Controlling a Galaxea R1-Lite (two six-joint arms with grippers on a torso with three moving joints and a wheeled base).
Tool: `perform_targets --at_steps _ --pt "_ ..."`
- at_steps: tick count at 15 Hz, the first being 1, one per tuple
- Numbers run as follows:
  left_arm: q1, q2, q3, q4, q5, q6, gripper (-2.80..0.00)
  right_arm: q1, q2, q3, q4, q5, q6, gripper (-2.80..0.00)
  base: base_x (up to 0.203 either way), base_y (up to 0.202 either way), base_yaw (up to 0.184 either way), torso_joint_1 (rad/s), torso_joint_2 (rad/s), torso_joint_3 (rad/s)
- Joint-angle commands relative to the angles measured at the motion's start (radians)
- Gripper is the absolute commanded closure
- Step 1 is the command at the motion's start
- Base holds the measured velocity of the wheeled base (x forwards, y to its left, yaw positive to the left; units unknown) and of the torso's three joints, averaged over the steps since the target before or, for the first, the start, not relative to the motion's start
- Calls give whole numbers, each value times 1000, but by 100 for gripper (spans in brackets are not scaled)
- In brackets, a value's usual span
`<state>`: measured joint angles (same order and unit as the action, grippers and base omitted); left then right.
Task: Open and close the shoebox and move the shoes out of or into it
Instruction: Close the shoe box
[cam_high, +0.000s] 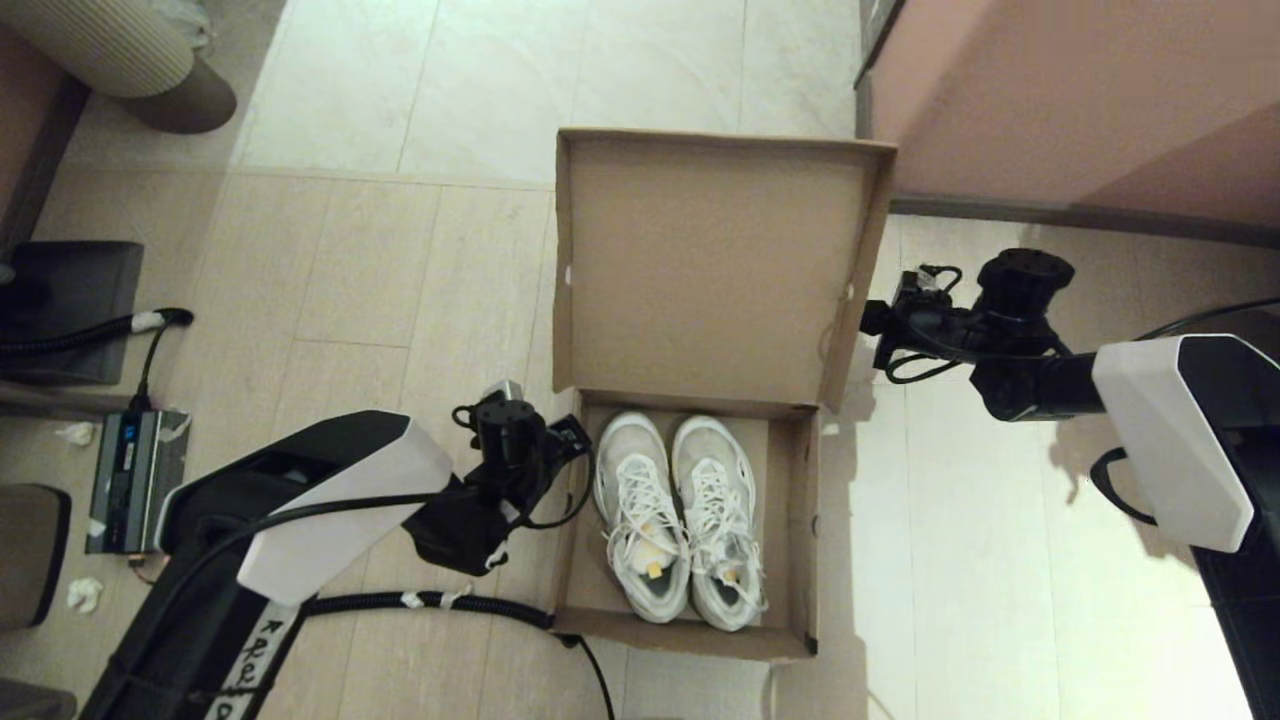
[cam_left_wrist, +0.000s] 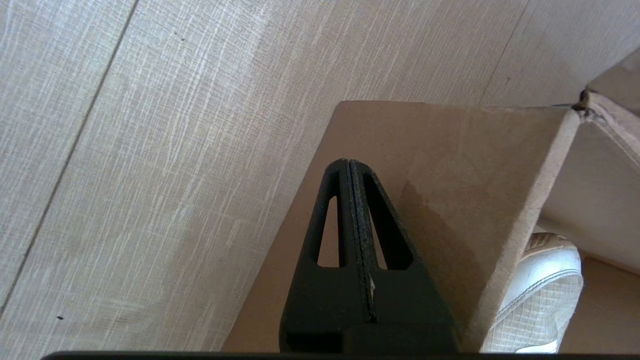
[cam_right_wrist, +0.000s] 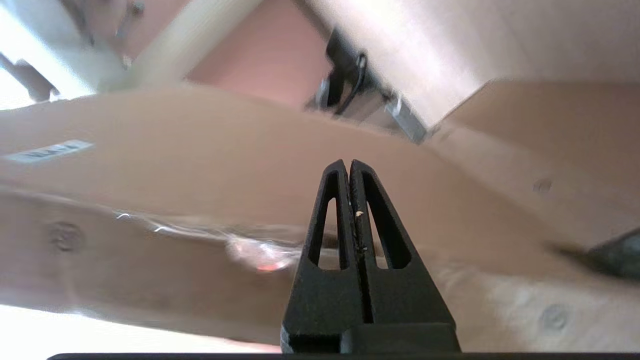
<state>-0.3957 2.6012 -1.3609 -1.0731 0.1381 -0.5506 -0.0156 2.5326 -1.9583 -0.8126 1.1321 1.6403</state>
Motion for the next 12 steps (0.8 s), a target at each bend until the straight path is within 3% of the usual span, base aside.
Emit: perform_targets --at_steps 1,6,8,12 --pt "0 11 0 -5 2 -3 0 -3 -28 1 -5 27 11 0 0 0 0 0 0 0" --pt "2 10 2 -5 2 -5 0 2 -32 7 -44 78 76 0 0 0 0 0 0 0" --pt "1 5 3 -10 2 -3 0 0 -32 6 -151 80 196 0 0 0 0 0 0 0" --pt "0 7 5 -11 2 -3 0 -3 -22 -2 -446 126 539 0 0 0 0 0 0 0"
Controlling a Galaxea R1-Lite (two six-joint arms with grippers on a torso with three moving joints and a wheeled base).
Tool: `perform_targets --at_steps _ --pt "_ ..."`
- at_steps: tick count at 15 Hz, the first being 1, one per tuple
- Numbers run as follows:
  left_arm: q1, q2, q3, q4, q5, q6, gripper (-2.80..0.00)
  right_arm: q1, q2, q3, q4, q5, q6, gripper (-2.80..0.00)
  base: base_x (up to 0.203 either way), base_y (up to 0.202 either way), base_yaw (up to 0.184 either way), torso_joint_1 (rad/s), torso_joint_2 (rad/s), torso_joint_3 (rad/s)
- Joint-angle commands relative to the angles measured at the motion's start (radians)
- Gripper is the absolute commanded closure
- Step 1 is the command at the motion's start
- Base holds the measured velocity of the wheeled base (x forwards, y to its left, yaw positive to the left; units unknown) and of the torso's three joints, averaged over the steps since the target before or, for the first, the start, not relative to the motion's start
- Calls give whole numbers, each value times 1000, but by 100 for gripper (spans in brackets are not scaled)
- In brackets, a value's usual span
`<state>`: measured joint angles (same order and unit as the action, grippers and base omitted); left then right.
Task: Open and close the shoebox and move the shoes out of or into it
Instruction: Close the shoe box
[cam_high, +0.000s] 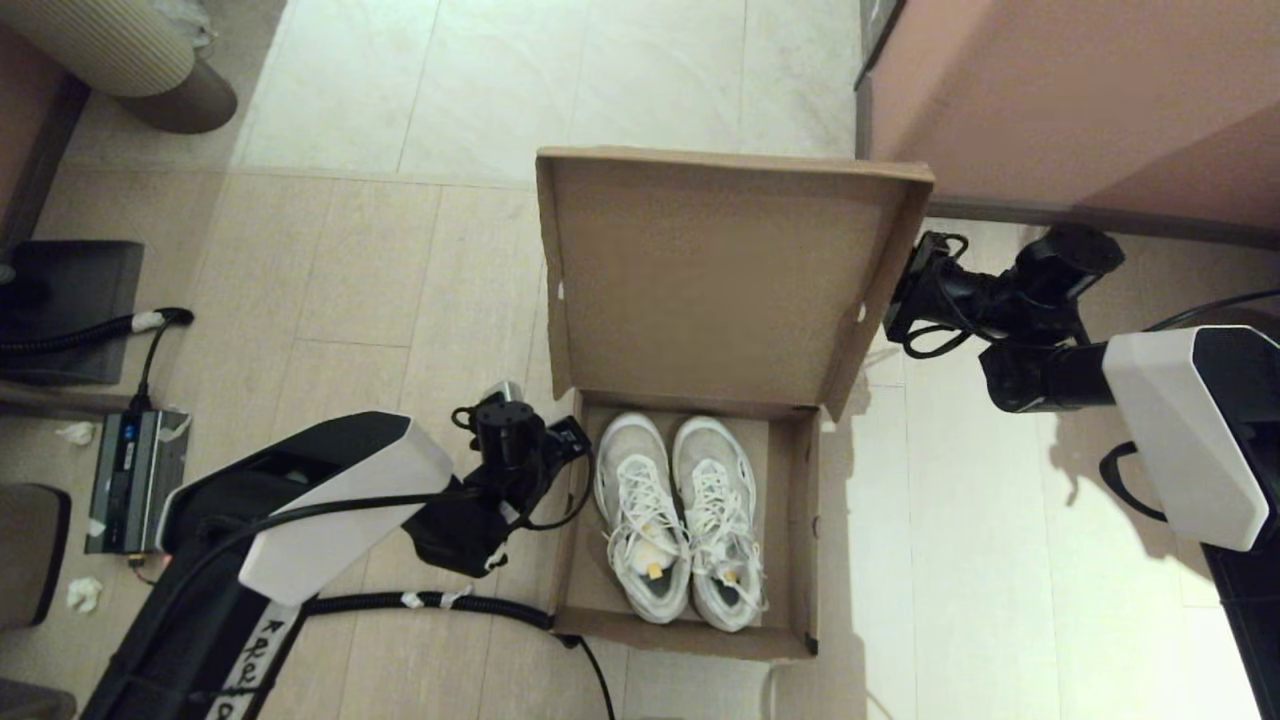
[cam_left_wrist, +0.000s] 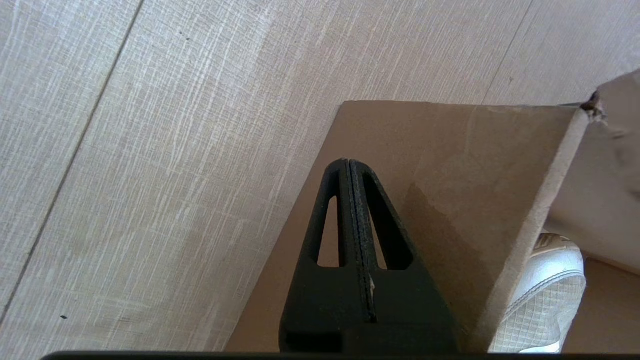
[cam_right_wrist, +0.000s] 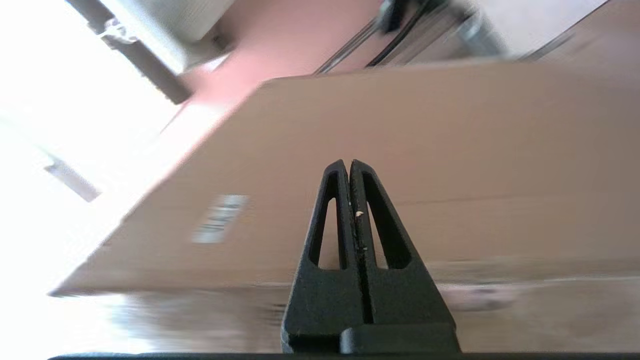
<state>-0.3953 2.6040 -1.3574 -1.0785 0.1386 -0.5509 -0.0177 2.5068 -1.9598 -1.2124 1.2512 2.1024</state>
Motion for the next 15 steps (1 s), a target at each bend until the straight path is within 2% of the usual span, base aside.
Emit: perform_targets --at_steps 1,3,7,8,15 --pt "0 2 1 -6 1 -3 0 -1 -5 -1 -56 11 98 0 0 0 0 0 0 0" --pt "1 1 1 -6 1 -4 0 -1 -8 0 -57 40 107 0 0 0 0 0 0 0" --pt "1 3 3 -6 1 -4 0 1 -19 7 -99 74 183 0 0 0 0 0 0 0" --pt "1 5 4 -6 1 -4 0 2 -19 8 -114 112 204 0 0 0 0 0 0 0" --pt "1 -5 4 -5 1 -1 0 27 -55 19 -122 124 238 0 0 0 0 0 0 0"
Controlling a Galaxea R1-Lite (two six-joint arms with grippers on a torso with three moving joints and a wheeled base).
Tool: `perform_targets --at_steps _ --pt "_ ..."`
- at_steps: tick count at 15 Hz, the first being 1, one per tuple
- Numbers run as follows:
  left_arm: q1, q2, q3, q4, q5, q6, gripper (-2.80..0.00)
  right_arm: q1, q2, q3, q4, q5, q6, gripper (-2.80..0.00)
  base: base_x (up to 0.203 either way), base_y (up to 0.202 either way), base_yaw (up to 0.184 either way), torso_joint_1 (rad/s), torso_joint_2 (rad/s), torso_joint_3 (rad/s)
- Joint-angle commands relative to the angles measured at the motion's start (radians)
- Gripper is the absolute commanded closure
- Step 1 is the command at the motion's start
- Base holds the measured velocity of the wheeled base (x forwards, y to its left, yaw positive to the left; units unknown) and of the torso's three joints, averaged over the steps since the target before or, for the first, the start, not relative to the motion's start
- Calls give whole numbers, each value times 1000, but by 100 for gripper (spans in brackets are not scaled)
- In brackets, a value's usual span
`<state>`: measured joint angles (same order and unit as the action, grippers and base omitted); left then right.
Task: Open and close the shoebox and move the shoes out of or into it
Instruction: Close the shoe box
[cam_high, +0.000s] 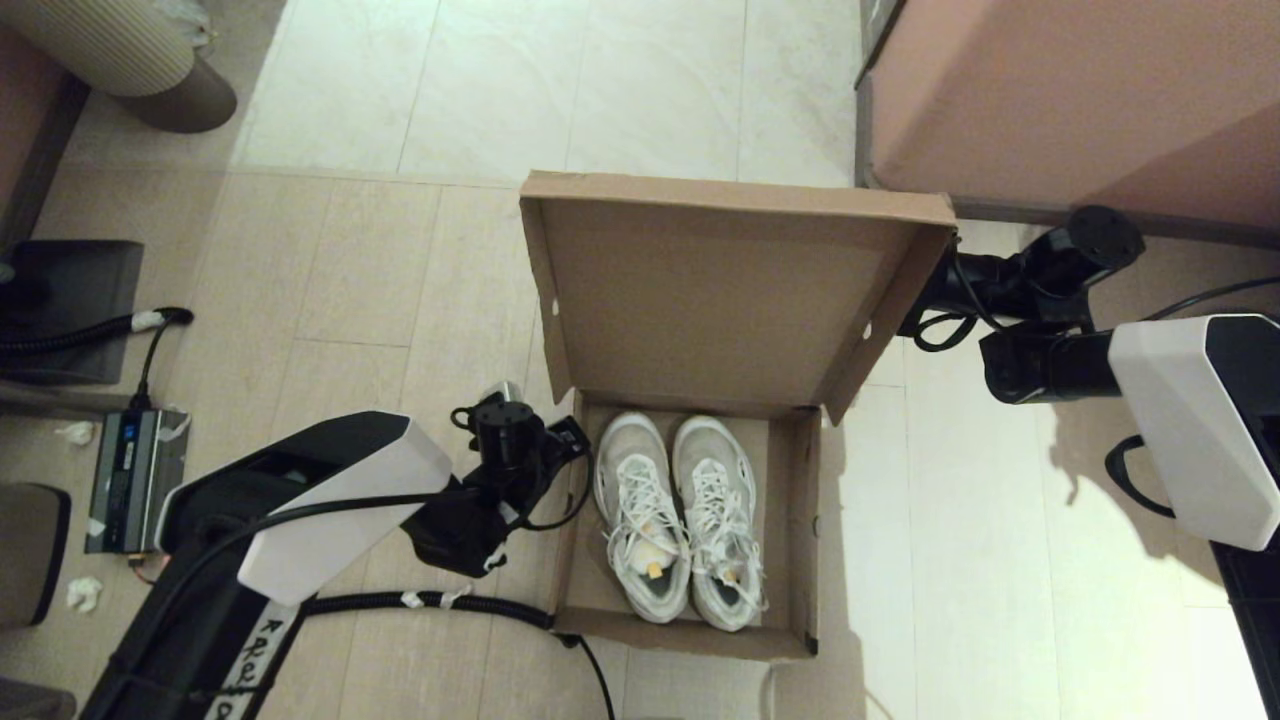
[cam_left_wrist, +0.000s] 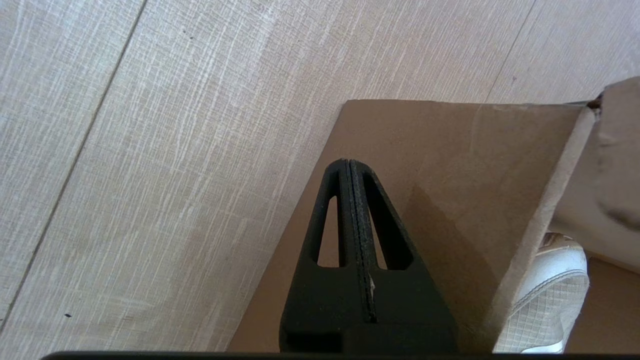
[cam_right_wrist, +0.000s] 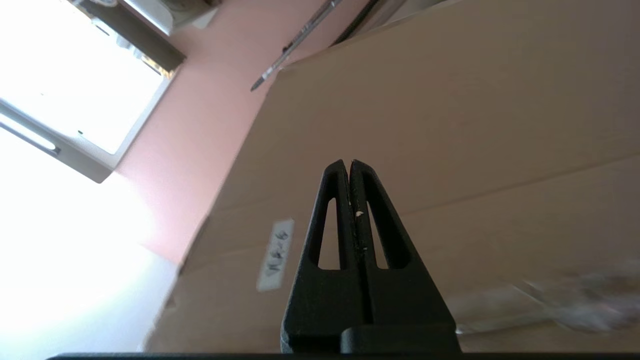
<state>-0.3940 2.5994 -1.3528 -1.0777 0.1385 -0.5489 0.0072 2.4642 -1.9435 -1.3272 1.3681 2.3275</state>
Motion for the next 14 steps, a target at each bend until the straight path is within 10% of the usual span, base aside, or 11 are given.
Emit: perform_targets --at_steps 1,14 --pt "0 -2 0 -5 1 -3 0 6 -21 8 -7 18 24 0 0 0 0 0 0 0" --pt "-3 -313 205 0 -2 1 0 60 -223 281 -28 124 32 0 0 0 0 0 0 0"
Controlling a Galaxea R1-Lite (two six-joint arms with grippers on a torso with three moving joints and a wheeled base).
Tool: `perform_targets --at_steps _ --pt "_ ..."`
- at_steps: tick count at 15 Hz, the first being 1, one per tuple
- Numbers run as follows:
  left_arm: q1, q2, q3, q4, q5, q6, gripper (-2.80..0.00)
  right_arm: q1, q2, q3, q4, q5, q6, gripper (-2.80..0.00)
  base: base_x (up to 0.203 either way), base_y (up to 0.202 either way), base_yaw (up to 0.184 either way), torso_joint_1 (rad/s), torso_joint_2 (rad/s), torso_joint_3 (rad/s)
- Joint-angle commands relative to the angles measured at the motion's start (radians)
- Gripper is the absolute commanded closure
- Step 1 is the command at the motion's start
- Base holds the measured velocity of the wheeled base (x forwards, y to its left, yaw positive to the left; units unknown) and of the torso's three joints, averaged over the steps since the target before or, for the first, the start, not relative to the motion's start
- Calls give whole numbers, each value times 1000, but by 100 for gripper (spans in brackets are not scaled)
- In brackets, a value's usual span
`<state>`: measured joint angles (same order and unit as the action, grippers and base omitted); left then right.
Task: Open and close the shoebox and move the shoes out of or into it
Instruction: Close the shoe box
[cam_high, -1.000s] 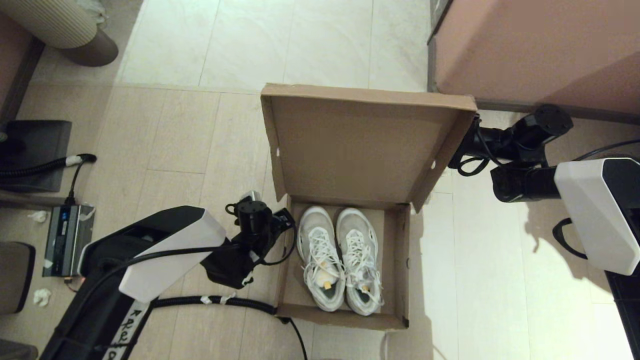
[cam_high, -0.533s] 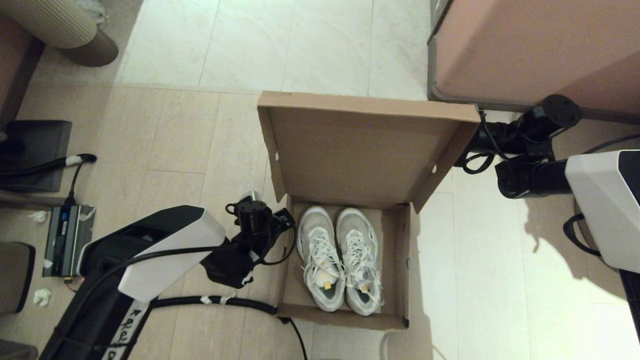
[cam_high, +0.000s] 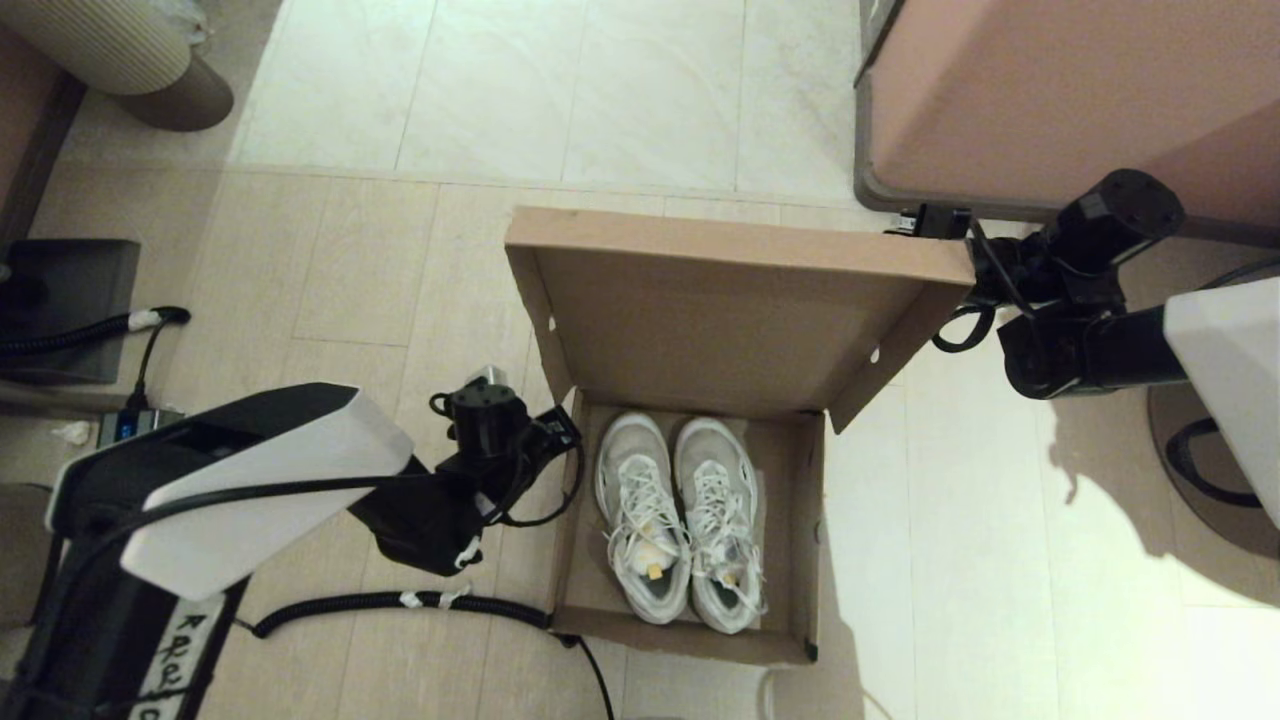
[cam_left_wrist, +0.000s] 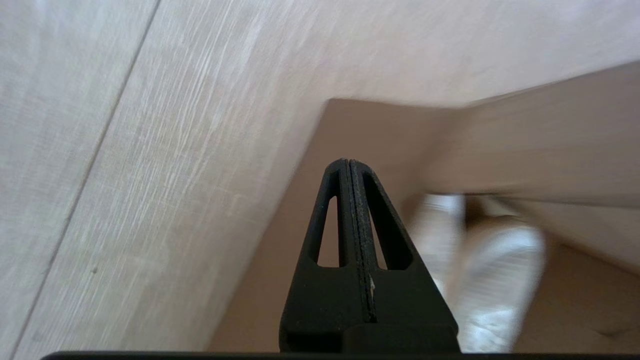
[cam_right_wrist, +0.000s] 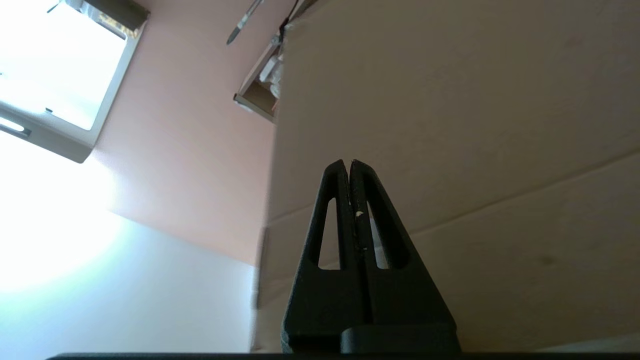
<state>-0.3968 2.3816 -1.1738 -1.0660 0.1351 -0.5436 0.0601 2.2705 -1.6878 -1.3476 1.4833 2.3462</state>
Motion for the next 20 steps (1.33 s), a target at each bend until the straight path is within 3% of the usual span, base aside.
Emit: perform_targets --at_steps 1,8,12,15,17,20 --pt "-4 -159 59 -10 2 -3 0 12 -46 58 -17 18 13 0 0 0 0 0 0 0" --pt "-86 -711 229 128 -2 13 0 20 -129 221 -65 40 12 0 0 0 0 0 0 0" --pt "-228 -1111 482 260 0 50 0 21 -129 238 -67 40 5 0 0 0 0 0 0 0" --pt "-280 -1341 654 329 -19 78 0 24 -130 243 -67 42 7 0 0 0 0 0 0 0" --pt "-289 -1371 674 347 -54 82 0 26 -141 269 -65 47 7 0 0 0 0 0 0 0" --pt "-285 -1205 656 333 -99 81 0 44 -164 301 -65 47 6 0 0 0 0 0 0 0"
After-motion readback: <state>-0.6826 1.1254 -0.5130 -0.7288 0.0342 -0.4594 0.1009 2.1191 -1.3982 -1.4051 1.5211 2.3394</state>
